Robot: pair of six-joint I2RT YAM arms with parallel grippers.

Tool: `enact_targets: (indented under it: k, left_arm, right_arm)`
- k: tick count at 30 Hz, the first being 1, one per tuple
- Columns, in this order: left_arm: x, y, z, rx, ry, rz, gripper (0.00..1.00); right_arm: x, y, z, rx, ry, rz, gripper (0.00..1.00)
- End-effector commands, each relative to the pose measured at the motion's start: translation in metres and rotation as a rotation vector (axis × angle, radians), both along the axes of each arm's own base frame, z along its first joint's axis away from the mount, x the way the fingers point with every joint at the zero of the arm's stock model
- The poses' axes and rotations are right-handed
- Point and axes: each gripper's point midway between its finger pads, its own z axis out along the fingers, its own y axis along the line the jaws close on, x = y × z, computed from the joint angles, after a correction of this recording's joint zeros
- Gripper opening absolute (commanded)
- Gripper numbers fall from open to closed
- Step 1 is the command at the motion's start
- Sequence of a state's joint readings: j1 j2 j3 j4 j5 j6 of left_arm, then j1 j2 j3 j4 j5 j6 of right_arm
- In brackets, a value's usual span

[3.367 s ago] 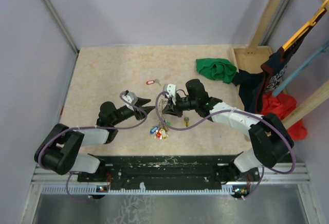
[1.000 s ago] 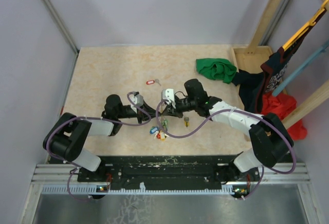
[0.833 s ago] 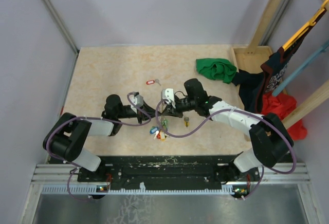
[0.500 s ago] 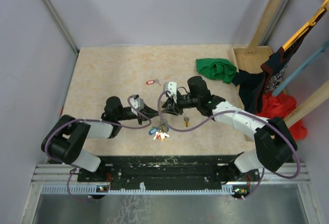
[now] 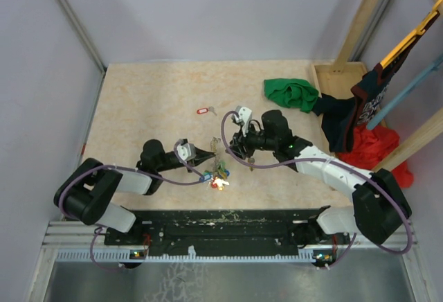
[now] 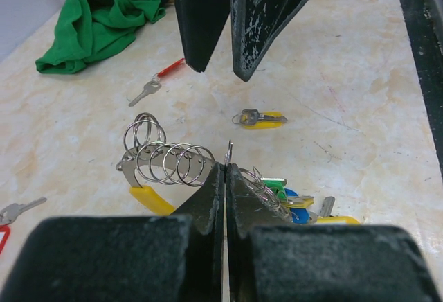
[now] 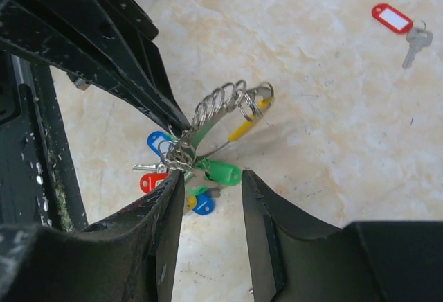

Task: Put the keys on the keyring

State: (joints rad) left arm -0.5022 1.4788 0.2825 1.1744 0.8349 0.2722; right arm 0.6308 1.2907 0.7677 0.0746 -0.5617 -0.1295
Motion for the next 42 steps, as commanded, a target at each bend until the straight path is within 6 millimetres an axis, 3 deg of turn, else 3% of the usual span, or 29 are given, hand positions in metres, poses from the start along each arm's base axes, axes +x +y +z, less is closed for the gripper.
enact_targets:
  k: [1, 8, 12, 17, 28, 42]
  left_arm:
    - [0.006, 0.000, 0.021, -0.041, -0.107, 0.033, 0.00]
    - [0.006, 0.000, 0.027, -0.084, -0.092, 0.051, 0.00]
    - [0.010, 0.001, 0.029, -0.097, -0.085, 0.080, 0.00]
    - [0.013, 0.001, 0.032, -0.132, -0.066, 0.106, 0.00]
    - [0.012, 0.001, 0.037, -0.188, -0.055, 0.120, 0.00]
    - [0.008, 0.000, 0.040, -0.191, -0.059, 0.110, 0.00]
  right_arm:
    - [0.003, -0.003, 0.012, 0.051, 0.025, -0.105, 0.39]
    - [0.004, 0.013, 0.008, 0.121, -0.172, -0.093, 0.37]
    - [0.013, 0.016, 0.017, 0.204, -0.239, -0.156, 0.36]
    - [0.007, 0.019, 0.025, 0.301, -0.324, -0.173, 0.34]
    - [0.006, 0.033, 0.022, 0.366, -0.383, -0.180, 0.30]
    - [0.012, 0.036, 0.015, 0.368, -0.401, -0.223, 0.20]
